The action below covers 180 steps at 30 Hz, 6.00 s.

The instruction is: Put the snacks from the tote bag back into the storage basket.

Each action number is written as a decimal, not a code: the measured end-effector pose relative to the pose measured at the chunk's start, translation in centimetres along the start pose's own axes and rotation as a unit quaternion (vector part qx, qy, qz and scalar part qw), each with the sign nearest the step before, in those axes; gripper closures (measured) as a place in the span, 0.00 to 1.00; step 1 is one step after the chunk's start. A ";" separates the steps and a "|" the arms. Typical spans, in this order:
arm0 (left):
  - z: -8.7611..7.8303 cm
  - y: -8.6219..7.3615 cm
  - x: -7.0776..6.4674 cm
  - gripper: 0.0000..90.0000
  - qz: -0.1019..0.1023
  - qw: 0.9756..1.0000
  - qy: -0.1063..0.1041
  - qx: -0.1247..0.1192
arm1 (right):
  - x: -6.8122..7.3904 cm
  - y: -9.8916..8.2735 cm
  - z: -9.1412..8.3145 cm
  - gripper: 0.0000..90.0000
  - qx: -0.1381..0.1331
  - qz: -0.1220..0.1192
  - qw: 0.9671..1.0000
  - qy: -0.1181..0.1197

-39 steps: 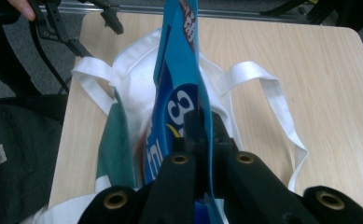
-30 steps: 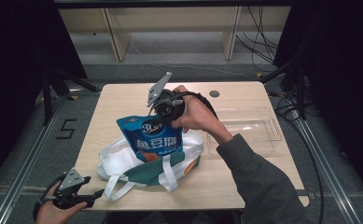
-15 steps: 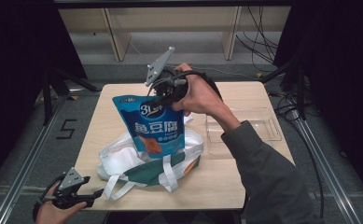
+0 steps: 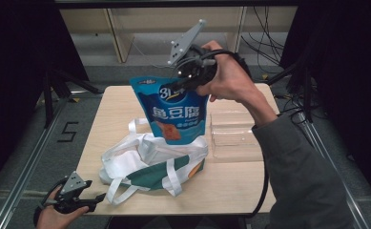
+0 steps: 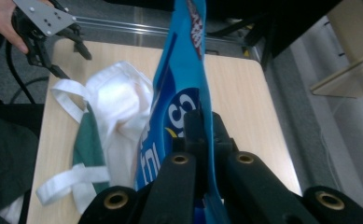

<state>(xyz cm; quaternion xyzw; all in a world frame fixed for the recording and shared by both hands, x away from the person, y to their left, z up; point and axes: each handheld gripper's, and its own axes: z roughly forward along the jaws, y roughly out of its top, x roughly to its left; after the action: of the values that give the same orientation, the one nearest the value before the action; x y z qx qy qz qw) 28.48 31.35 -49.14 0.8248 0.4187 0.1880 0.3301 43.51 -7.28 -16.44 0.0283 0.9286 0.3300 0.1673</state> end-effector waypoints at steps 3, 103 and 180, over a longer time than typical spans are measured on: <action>0.0 0.0 0.0 0.30 -0.001 1.000 0.000 0.006 | -0.6 -1.2 -1.9 1.00 0.003 0.008 1.000 -0.013; 0.5 0.0 0.2 0.30 0.002 0.999 0.008 0.031 | -3.9 -24.0 -0.8 1.00 -0.001 0.150 0.988 -0.021; 0.3 0.1 0.2 0.29 0.007 1.000 0.008 0.022 | 6.3 -33.3 3.3 1.00 -0.020 0.327 0.932 -0.153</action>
<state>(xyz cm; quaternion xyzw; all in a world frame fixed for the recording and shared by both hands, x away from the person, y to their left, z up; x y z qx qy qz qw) 28.82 31.37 -49.28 0.8334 0.4191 0.1877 0.3074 40.60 -30.24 -41.40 0.3771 0.8245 0.3766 0.1903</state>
